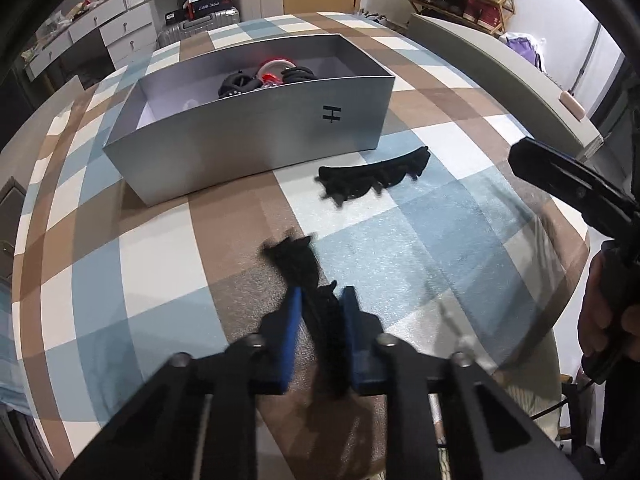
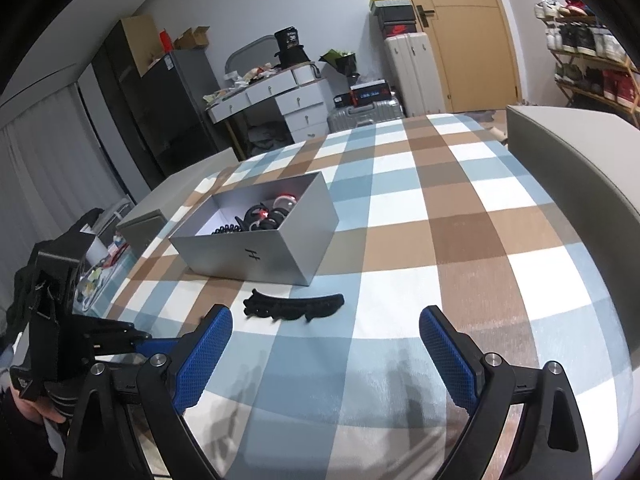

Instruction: Organize jewelry

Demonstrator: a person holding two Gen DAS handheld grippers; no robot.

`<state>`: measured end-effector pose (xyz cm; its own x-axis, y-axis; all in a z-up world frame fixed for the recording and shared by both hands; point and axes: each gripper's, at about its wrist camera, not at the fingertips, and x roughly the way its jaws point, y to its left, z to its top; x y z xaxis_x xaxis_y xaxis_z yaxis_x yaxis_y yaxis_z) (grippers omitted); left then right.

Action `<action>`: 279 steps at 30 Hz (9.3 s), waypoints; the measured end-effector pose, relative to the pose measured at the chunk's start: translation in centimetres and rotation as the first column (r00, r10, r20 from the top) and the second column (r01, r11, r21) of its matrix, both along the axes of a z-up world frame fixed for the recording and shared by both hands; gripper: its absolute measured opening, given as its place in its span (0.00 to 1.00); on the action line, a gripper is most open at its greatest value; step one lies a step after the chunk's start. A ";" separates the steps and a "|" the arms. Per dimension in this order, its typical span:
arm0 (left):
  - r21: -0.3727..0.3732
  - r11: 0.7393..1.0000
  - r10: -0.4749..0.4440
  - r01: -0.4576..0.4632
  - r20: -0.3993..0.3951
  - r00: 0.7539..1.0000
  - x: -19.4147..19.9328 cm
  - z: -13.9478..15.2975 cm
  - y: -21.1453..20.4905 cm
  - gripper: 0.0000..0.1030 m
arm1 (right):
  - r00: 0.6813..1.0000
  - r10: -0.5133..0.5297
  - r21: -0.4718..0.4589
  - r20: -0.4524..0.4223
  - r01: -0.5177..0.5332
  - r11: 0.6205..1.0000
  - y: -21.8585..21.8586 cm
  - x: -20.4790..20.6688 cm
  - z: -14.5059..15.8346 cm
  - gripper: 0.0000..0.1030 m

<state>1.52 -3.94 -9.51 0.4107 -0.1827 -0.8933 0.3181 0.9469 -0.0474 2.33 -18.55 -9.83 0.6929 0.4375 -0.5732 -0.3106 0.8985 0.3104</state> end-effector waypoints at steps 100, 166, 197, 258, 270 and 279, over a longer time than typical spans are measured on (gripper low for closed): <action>-0.218 0.969 0.166 -0.113 0.242 0.956 7.4 7.8 6.1 0.10 | 0.972 0.184 0.003 0.146 -0.186 0.982 8.4 5.9 6.9 0.70; -0.272 0.947 0.269 -0.171 0.379 0.886 8.0 9.8 6.8 0.72 | 0.938 0.024 -0.033 0.344 -0.013 0.999 7.3 6.5 7.3 1.00; -0.217 0.901 0.416 -0.376 0.680 0.604 3.6 6.2 9.0 0.99 | 0.847 -0.028 -0.113 0.530 0.104 0.988 6.9 3.2 3.8 1.00; -0.187 0.929 0.356 -0.319 0.684 0.637 3.0 5.2 7.6 0.99 | 0.898 0.003 -0.162 0.440 0.076 0.984 7.2 4.6 3.0 1.00; -0.187 0.929 0.356 -0.319 0.684 0.636 3.0 5.1 7.6 0.99 | 0.898 0.003 -0.162 0.440 0.076 0.984 7.3 4.6 3.0 1.00; -0.187 0.929 0.356 -0.319 0.684 0.637 3.0 5.1 7.6 0.99 | 0.898 0.003 -0.162 0.440 0.076 0.984 7.3 4.6 3.0 1.00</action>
<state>4.54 3.64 -4.37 0.9470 0.0647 -0.3148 -0.0658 0.9978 0.0069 6.95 -11.30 -6.87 0.9039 0.3296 -0.2725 -0.3448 0.9387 -0.0083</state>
